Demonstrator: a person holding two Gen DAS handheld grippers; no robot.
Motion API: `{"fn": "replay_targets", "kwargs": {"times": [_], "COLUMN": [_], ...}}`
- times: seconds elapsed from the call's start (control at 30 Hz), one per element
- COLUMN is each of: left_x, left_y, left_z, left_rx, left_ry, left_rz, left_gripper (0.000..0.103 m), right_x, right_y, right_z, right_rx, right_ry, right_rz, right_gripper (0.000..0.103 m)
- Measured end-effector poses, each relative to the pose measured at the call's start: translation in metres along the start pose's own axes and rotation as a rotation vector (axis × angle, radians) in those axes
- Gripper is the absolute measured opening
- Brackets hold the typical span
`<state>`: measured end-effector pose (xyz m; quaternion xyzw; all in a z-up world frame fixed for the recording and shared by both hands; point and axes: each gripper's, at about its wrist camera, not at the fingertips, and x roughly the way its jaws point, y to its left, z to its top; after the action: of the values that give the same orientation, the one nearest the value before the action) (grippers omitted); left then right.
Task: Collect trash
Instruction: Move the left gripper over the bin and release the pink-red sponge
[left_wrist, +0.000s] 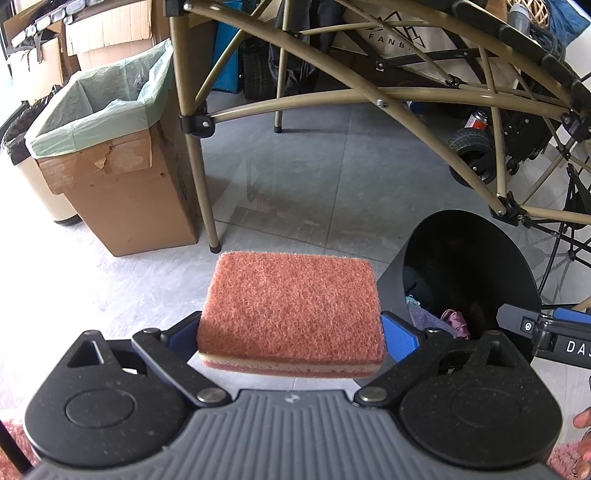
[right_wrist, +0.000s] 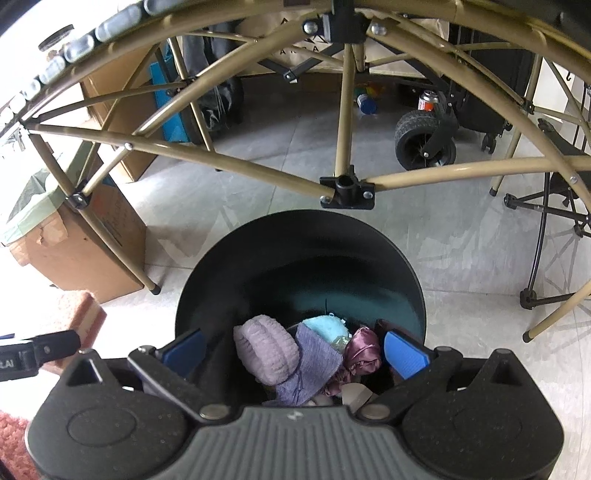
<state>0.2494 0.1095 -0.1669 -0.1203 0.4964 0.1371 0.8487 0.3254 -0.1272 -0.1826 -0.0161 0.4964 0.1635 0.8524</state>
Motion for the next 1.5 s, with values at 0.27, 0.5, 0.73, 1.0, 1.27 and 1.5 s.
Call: {"fn": "replay_targets", "kwargs": {"times": [0.27,0.5,0.73,1.0,1.27,1.5], "left_x": [-0.003,-0.003,-0.002,0.001,0.010,0.025], "left_y": [-0.026,-0.057,-0.090,-0.130,-0.169,-0.188], "left_z": [0.000,0.001,-0.001,-0.003,-0.001,0.004], "left_rx": [0.048,0.109,0.173,0.232,0.278,0.291], "left_ry": [-0.017,-0.025,-0.029,-0.025,-0.012,-0.002], "left_rz": [-0.010,-0.013,-0.028,-0.058,-0.078,-0.074], "left_gripper": [0.099,0.099,0.099,0.099,0.099,0.099], "right_x": [-0.015,-0.030,-0.043,-0.053,-0.057,-0.056], "right_y": [-0.019,-0.050,-0.082,-0.112,-0.143,-0.165], "right_z": [-0.003,-0.008,-0.013,-0.022,-0.031,-0.038], "right_rx": [0.029,0.094,0.167,0.228,0.306,0.366], "right_ry": [-0.031,-0.067,-0.101,-0.121,-0.130,-0.130], "right_rz": [-0.001,-0.020,-0.045,-0.074,-0.107,-0.126], "right_gripper": [0.103,0.103,0.103,0.103,0.103,0.103]}}
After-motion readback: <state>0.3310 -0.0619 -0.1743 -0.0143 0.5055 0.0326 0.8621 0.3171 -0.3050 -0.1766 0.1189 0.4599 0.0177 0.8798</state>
